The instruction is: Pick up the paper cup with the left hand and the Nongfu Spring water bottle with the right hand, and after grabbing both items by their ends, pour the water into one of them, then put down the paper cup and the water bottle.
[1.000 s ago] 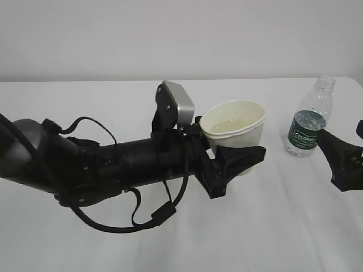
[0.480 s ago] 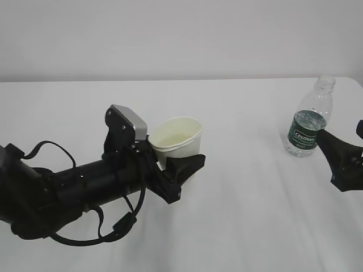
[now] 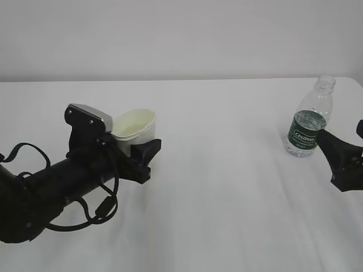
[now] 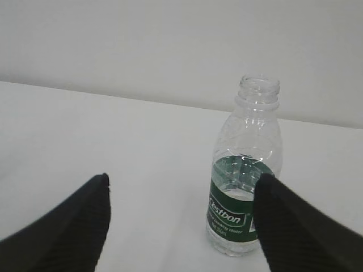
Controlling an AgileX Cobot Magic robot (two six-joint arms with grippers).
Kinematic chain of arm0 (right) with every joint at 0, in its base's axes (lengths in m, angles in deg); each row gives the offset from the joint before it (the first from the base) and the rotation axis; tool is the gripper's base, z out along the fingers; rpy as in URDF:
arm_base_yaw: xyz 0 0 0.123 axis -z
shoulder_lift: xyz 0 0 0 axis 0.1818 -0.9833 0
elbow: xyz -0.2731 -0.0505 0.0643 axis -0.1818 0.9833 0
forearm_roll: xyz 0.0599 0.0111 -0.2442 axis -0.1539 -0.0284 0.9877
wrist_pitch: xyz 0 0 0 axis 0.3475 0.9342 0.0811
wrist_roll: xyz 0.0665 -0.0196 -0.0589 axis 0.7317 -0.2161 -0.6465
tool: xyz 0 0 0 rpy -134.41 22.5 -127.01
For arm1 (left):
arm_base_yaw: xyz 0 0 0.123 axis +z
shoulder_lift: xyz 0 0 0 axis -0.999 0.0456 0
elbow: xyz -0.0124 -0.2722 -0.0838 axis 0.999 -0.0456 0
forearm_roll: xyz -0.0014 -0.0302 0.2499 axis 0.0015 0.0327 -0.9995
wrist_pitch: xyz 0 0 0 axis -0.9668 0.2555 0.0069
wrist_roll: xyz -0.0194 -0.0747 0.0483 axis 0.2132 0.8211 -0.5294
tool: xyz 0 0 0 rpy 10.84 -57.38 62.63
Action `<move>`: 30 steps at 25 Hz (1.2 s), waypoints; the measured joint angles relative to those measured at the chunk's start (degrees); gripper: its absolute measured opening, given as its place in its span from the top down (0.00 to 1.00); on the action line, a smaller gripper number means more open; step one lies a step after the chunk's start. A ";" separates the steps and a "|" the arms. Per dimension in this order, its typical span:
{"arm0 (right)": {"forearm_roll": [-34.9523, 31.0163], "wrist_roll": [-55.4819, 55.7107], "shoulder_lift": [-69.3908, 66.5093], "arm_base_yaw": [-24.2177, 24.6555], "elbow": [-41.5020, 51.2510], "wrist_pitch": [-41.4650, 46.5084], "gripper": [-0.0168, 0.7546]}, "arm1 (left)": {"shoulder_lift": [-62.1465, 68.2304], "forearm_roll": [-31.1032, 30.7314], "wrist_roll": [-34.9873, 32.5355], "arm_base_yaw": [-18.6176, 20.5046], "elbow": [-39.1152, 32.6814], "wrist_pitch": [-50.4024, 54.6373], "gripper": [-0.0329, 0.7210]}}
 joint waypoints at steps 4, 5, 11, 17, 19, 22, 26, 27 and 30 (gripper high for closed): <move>0.00 -0.31 0.00 0.00 0.00 0.00 0.21 | 0.00 4.69 -1.42 1.44 0.00 0.00 0.36; 0.00 -0.31 0.00 0.00 0.00 0.00 0.21 | 0.00 5.70 -1.52 1.90 0.00 0.00 0.36; 0.00 -0.89 0.00 0.00 0.00 0.00 0.21 | 0.00 11.09 -1.66 5.47 0.00 0.00 0.36; 0.00 -1.16 0.00 0.00 0.00 0.00 0.21 | 0.00 11.58 -1.66 10.53 0.00 0.00 0.36; 0.00 -1.30 0.00 0.00 0.00 0.00 0.21 | 0.12 11.36 -1.66 11.90 0.12 0.00 0.36; 0.00 -1.34 0.00 0.00 0.00 0.00 0.21 | 1.47 11.03 -1.68 13.31 1.32 0.00 0.36; 0.00 -1.73 0.00 0.00 0.00 0.00 0.21 | 3.58 10.83 -1.78 13.94 3.77 0.00 0.36; 0.00 -2.08 0.00 0.00 0.00 0.00 0.21 | 4.29 10.75 -1.78 13.94 4.45 0.00 0.36; 0.00 -2.49 0.00 0.00 0.00 0.00 0.21 | 6.54 10.44 -1.78 13.94 6.02 0.00 0.36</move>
